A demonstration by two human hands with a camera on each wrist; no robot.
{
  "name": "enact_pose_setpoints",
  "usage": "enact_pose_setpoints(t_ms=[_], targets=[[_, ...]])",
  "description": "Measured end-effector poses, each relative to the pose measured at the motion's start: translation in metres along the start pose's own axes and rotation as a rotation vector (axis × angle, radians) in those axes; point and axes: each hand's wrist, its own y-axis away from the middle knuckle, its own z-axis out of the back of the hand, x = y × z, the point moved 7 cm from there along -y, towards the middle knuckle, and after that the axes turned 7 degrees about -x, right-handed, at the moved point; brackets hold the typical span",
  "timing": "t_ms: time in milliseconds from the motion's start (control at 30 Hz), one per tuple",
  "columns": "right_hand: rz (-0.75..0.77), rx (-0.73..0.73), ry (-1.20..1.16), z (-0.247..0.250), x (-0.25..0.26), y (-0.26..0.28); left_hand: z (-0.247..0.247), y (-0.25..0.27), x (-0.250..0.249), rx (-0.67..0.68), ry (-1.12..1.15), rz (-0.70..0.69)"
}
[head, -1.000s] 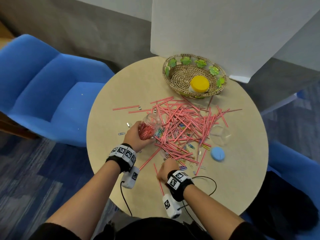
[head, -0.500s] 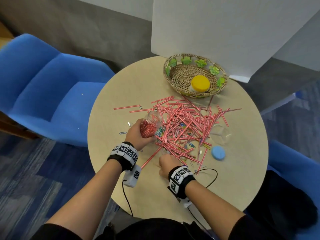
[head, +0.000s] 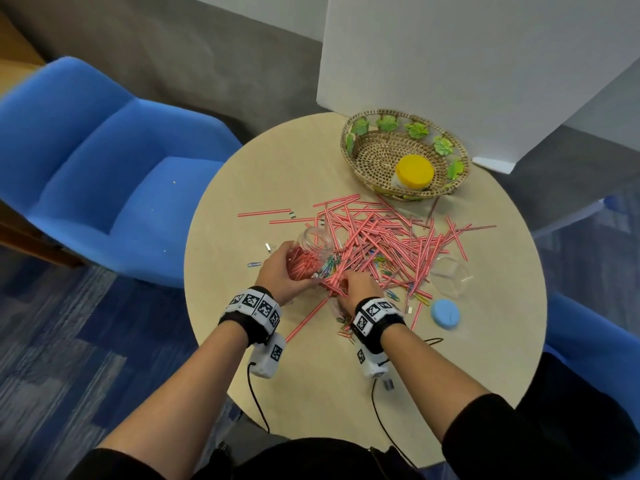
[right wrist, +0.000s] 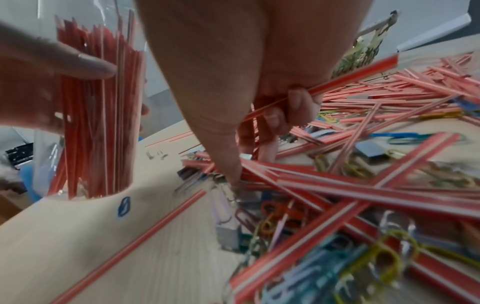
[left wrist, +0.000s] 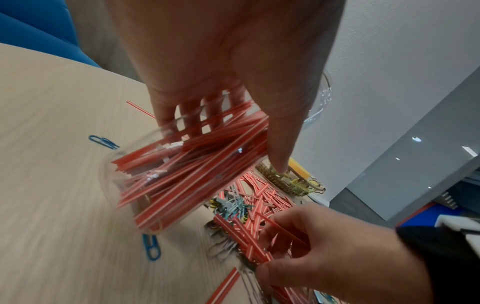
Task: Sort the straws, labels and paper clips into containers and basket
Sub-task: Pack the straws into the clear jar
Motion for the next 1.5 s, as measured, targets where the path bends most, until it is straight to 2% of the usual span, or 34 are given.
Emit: enact_pose_setpoints(t_ms=[167,367,533,567,633,700,800,867,900,1000,1100,1200,1267,1367,1500], targets=[[0.034,0.070,-0.068,-0.003,-0.002,-0.007,0.010,-0.005,0.004,-0.035,-0.008,0.012],[0.049,0.077,-0.308,0.016,-0.033,-0.010,0.009,-0.008,0.003,-0.040,-0.001,0.009],[-0.178,0.104,-0.606,0.022,-0.077,-0.009,-0.001,-0.009,-0.001,-0.020,0.002,0.005],[-0.250,0.096,-0.720,0.023,-0.083,-0.007,-0.004,-0.009,-0.002,-0.012,0.001,0.005],[-0.425,0.109,-1.105,0.016,-0.087,-0.003,-0.008,-0.008,-0.005,0.003,-0.002,0.001],[-0.519,0.119,-1.408,0.011,-0.086,-0.001,-0.011,-0.007,-0.007,0.014,-0.009,-0.013],[-0.552,0.097,-1.575,0.013,-0.083,0.000,-0.009,-0.006,-0.008,0.024,-0.003,-0.012],[-0.498,0.090,-1.422,0.016,-0.077,0.003,-0.005,-0.005,-0.007,0.018,0.000,-0.006],[-0.418,0.091,-1.247,0.020,-0.070,0.006,-0.002,-0.005,-0.006,0.013,-0.003,-0.005],[-0.032,0.165,-0.677,0.018,-0.027,0.017,0.010,-0.004,-0.001,-0.014,-0.033,0.005],[0.253,0.279,-0.358,-0.004,0.016,0.037,0.026,-0.001,0.005,-0.045,-0.048,0.017],[0.512,0.237,-0.043,-0.028,0.055,0.054,0.045,0.003,0.015,-0.083,-0.085,0.027],[0.598,0.247,0.008,-0.047,0.077,0.069,0.056,0.007,0.021,-0.113,-0.095,0.035],[0.685,0.180,0.039,-0.057,0.103,0.080,0.067,0.013,0.027,-0.134,-0.090,0.055],[0.745,0.123,0.259,-0.055,0.121,0.079,0.071,0.023,0.033,-0.123,-0.095,0.066]])
